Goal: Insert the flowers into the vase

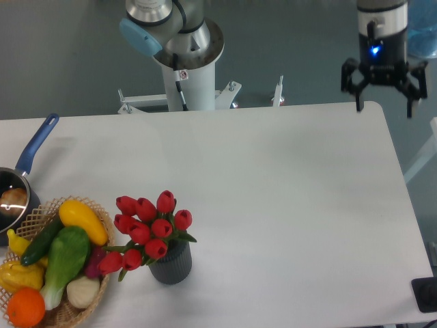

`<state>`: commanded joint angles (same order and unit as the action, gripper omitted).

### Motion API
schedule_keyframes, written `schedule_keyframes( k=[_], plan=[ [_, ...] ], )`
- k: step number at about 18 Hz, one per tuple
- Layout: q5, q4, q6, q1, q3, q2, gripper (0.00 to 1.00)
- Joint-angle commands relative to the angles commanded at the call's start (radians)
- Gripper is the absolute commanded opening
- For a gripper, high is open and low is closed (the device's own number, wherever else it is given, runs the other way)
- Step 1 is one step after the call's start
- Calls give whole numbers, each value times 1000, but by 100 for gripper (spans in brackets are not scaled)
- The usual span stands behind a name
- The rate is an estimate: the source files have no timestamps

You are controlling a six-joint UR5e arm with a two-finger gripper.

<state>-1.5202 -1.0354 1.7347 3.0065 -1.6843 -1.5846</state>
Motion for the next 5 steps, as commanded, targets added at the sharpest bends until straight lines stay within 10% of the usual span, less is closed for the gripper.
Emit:
schedule_keyframes(
  k=[5],
  plan=[
    [8, -2, 6, 12, 0, 8, 100]
  ],
)
